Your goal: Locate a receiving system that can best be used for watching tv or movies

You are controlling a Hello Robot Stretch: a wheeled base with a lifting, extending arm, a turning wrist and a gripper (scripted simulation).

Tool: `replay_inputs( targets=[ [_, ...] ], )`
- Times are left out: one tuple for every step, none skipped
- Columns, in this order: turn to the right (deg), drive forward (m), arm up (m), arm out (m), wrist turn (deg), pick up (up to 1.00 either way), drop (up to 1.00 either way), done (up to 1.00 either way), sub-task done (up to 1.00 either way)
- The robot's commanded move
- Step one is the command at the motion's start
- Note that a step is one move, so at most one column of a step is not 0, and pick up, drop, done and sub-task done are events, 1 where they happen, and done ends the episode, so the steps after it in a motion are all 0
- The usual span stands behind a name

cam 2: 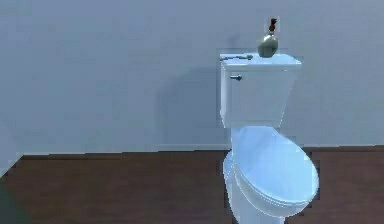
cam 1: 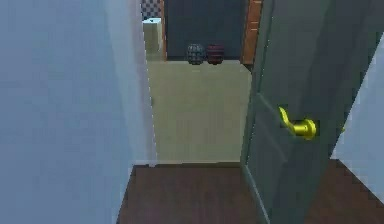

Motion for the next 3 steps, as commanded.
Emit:
replay_inputs(
  targets=[
    [0.0, 1.0, 0.0, 0.0, 0.0, 0.0, 0.0, 0.0, 0.0],
    [0.0, 0.75, 0.0, 0.0, 0.0, 0.0, 0.0, 0.0, 0.0],
    [45.0, 0.0, 0.0, 0.0, 0.0, 0.0, 0.0, 0.0, 0.0]
  ],
)
